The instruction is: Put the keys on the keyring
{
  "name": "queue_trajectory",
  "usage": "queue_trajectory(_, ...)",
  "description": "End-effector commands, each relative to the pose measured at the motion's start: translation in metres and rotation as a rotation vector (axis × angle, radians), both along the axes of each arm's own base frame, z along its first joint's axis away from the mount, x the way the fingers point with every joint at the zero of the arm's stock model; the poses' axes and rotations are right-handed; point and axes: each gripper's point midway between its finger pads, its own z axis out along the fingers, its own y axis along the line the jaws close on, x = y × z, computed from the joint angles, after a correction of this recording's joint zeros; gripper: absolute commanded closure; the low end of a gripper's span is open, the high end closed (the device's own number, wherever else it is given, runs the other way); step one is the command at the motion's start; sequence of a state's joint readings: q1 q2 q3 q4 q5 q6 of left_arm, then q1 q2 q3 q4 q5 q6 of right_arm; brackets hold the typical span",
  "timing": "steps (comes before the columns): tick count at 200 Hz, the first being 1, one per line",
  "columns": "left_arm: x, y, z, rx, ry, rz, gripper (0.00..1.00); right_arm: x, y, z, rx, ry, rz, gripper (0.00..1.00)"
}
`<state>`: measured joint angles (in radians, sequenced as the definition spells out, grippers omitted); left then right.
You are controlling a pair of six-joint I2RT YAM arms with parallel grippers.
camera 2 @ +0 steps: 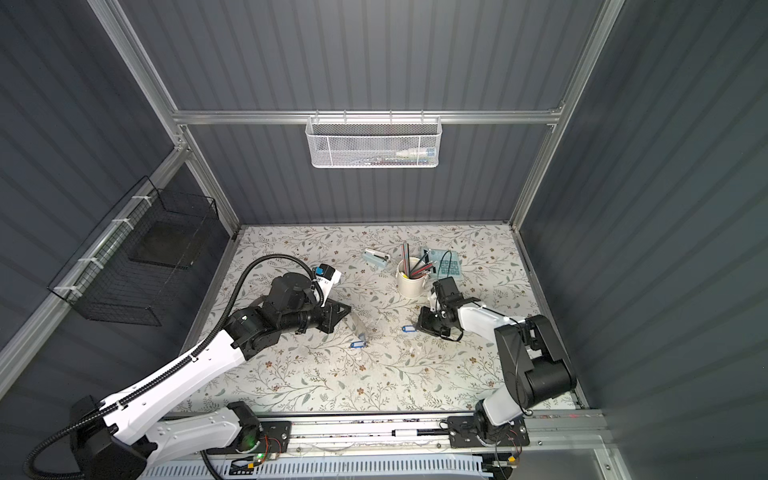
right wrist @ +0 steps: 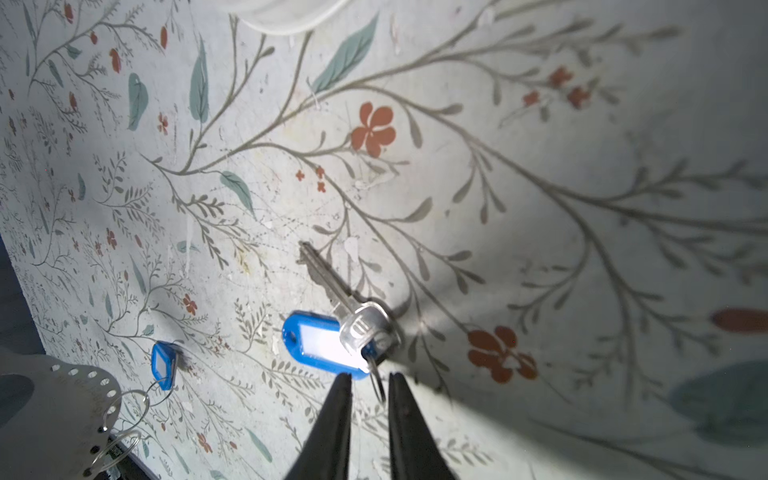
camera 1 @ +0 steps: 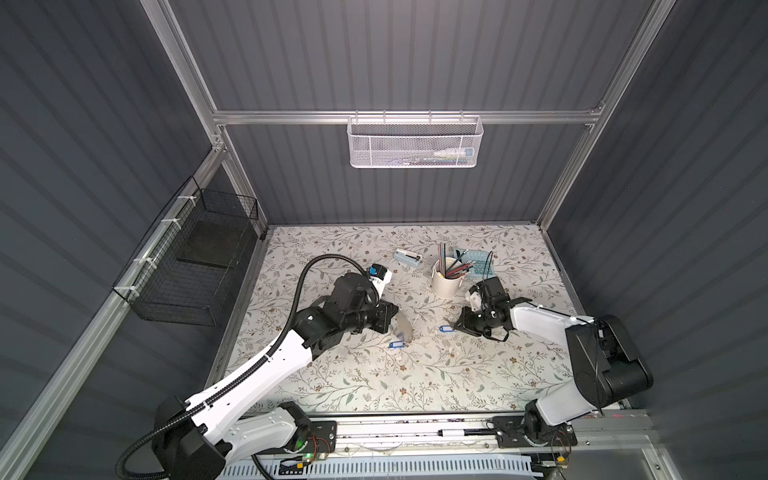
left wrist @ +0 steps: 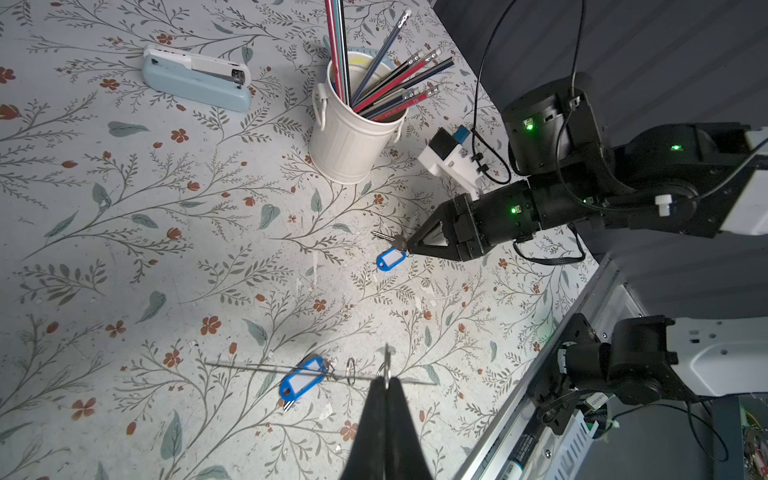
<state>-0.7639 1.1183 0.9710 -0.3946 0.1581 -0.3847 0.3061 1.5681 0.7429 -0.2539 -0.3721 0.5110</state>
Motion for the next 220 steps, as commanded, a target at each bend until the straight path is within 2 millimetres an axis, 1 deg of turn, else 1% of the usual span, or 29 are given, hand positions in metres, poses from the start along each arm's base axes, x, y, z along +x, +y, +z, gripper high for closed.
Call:
queue_trajectory(1, 0.003, -0.002, 0.017, -0.031, -0.048, -0.010, 1.00, 0.005, 0.003, 0.002, 0.010, -0.007, 0.015, 0.81)
queue_trajectory(88, 0.003, -0.002, 0.016, -0.030, -0.048, -0.012, 1.00, 0.007, 0.000, -0.001, 0.009, -0.004, 0.006, 0.88)
queue_trajectory(99, 0.003, -0.002, 0.016, -0.029, -0.048, -0.011, 1.00, 0.007, 0.000, 0.000, 0.011, -0.004, 0.005, 0.87)
queue_trajectory(112, 0.003, -0.002, 0.016, -0.030, -0.045, -0.013, 1.00, 0.007, 0.000, 0.000, 0.012, -0.003, 0.005, 0.82)
queue_trajectory(124, 0.003, -0.002, 0.016, -0.031, -0.046, -0.012, 1.00, 0.006, -0.001, 0.001, 0.018, -0.003, -0.002, 0.80)
queue_trajectory(142, 0.003, -0.002, 0.015, -0.030, -0.045, -0.012, 1.00, 0.008, -0.003, 0.005, 0.021, -0.012, -0.007, 0.81)
queue_trajectory(181, 0.003, -0.002, 0.017, -0.035, -0.047, -0.012, 1.00, 0.010, -0.009, 0.004, 0.006, -0.010, -0.017, 0.81)
queue_trajectory(220, 0.002, -0.002, 0.016, -0.034, -0.046, -0.011, 1.00, 0.013, -0.007, 0.003, 0.016, -0.007, -0.015, 0.81)
